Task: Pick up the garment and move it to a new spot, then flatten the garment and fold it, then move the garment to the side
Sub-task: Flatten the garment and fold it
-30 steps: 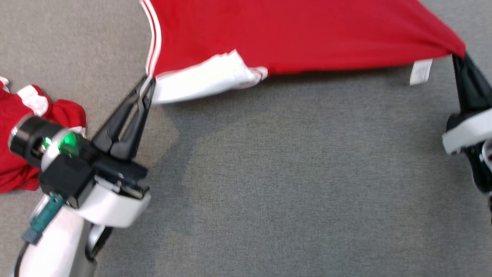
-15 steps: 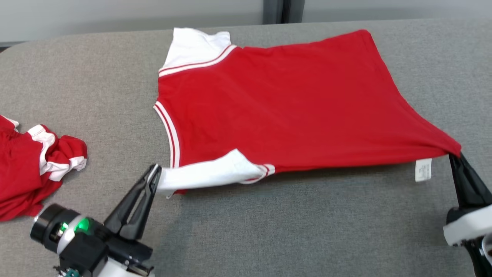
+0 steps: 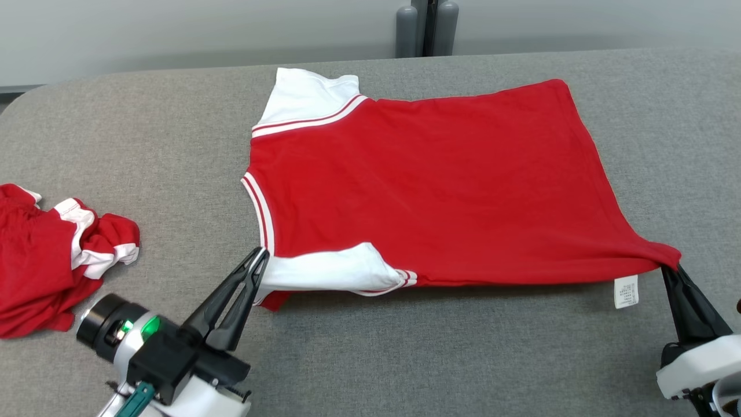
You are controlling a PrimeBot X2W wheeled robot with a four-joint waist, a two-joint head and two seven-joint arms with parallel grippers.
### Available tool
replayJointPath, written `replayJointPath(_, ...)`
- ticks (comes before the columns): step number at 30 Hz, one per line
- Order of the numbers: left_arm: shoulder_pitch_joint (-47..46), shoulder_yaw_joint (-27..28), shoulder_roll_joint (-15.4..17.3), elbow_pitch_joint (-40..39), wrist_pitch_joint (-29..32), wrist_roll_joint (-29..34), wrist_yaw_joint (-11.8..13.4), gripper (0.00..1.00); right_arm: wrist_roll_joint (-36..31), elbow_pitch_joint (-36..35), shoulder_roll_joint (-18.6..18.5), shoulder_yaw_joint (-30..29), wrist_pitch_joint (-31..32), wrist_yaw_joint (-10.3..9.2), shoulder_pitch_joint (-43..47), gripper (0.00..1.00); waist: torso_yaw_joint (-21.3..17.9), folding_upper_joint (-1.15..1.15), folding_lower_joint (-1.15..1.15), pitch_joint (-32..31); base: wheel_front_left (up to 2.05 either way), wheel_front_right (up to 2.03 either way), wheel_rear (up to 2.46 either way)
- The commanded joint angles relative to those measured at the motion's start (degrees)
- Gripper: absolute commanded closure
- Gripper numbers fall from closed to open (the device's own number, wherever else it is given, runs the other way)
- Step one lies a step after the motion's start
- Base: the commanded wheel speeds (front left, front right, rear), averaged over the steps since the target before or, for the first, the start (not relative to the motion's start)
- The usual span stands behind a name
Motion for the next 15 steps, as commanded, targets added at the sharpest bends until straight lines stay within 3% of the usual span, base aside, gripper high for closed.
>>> replayJointPath(1,-2.45,-0.39,-0.17,1.44,-0.01,0.23,-0.11,1.0,-0.25,1.49,-0.09,0.61,-0.09,-0.03,-1.56,1.0,0.04,0.0,0.0,0.05,0.0,0.0,0.0)
replayJointPath(15,-16.89,-1.1,-2.87,14.91,-0.02,1.13,-0.2,1.0,0.34,16.99,2.14,6.28,-0.09,-0.02,-18.56,1.0,0.81,0.0,0.0,3.45,0.0,0.0,0.0)
